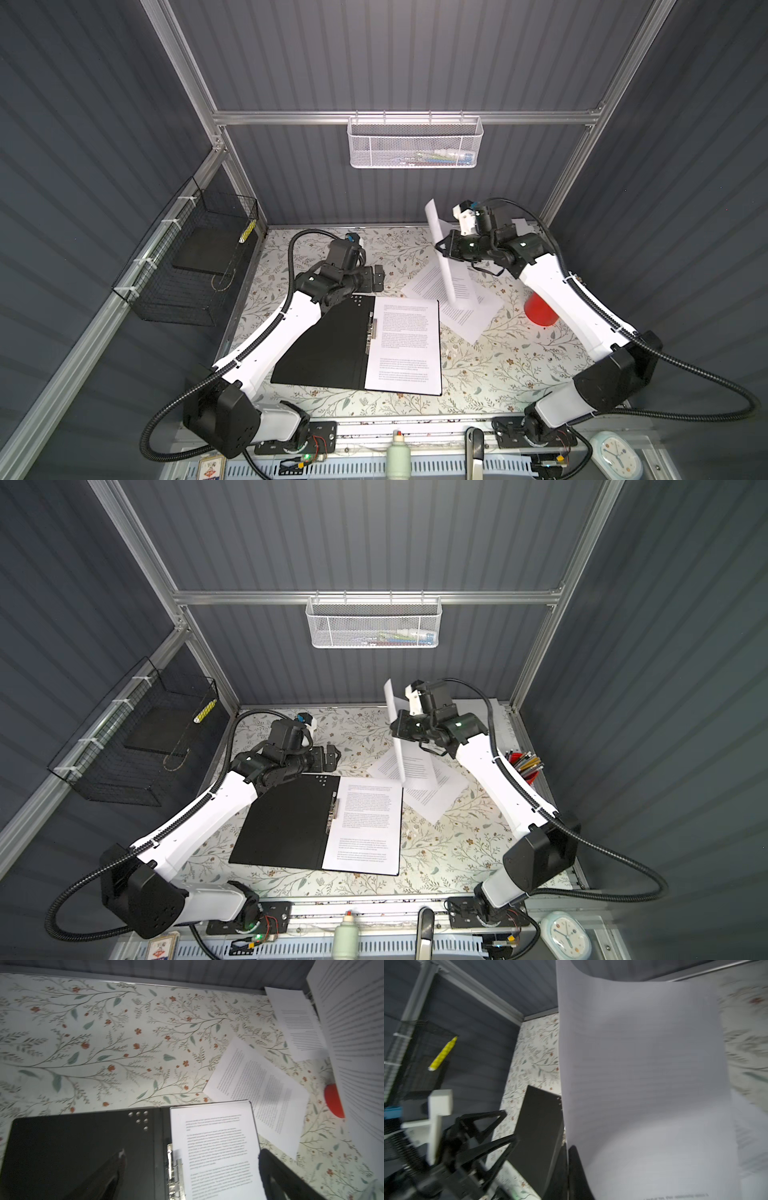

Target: Put the files into the folder

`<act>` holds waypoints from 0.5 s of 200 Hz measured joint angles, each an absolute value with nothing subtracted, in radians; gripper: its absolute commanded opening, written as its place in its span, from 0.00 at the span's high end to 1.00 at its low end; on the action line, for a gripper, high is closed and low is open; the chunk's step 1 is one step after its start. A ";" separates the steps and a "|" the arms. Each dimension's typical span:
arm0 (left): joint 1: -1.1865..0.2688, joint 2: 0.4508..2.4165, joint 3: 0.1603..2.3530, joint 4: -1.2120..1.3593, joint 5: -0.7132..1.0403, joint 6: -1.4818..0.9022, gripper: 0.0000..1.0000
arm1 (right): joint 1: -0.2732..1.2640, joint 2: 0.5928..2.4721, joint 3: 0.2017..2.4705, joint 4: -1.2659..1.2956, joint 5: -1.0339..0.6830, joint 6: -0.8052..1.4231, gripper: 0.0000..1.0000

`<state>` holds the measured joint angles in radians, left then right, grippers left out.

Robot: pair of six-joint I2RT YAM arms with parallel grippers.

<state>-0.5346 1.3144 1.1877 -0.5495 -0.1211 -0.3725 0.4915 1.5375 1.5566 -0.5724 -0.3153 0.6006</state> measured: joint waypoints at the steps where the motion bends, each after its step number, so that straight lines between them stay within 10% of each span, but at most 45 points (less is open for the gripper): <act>1: -0.535 1.312 1.186 -0.551 -0.123 -0.372 0.00 | 0.494 1.534 1.549 -0.568 -0.319 0.605 1.00; 100: -0.534 1.278 1.163 -0.644 -0.183 -0.325 0.00 | 0.435 1.325 0.833 -0.296 -0.253 0.742 1.00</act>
<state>-0.5339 1.2778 1.1625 -0.6437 -0.1833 -0.3252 0.4351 1.3254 0.8330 -0.2958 -0.2527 0.7422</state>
